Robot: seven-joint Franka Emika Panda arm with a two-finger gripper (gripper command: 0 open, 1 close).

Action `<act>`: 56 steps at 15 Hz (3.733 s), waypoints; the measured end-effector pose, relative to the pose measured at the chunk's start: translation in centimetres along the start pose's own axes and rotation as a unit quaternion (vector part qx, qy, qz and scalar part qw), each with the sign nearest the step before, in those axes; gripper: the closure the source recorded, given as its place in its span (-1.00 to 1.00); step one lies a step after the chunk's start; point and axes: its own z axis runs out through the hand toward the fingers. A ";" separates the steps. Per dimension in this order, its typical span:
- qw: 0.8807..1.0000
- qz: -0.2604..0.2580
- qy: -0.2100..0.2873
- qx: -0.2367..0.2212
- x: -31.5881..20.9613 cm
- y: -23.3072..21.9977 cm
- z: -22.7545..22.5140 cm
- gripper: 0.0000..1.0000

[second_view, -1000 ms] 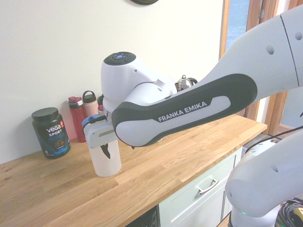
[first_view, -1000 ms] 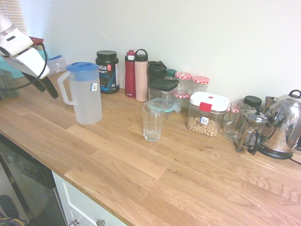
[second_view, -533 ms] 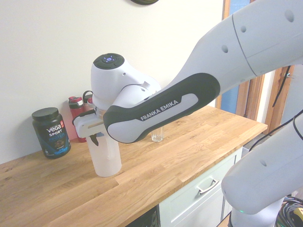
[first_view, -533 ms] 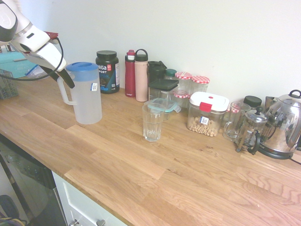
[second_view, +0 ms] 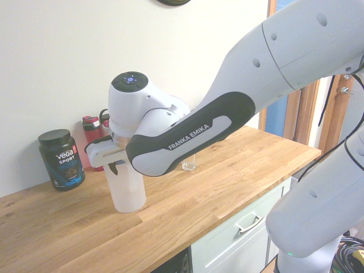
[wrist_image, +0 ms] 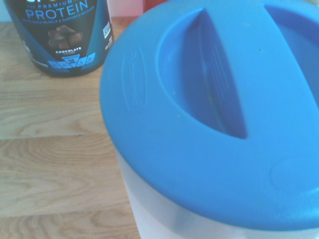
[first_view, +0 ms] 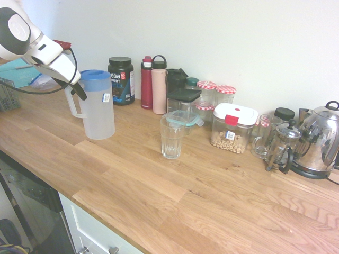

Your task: Pour me some water

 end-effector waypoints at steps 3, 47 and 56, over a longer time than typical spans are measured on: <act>1.000 0.004 0.000 -0.002 -0.1 0.1 0.1 1.00; 0.975 -0.203 -0.088 -0.005 28.5 35.2 -11.0 1.00; 0.936 -0.318 -0.130 -0.071 36.1 29.0 -6.8 1.00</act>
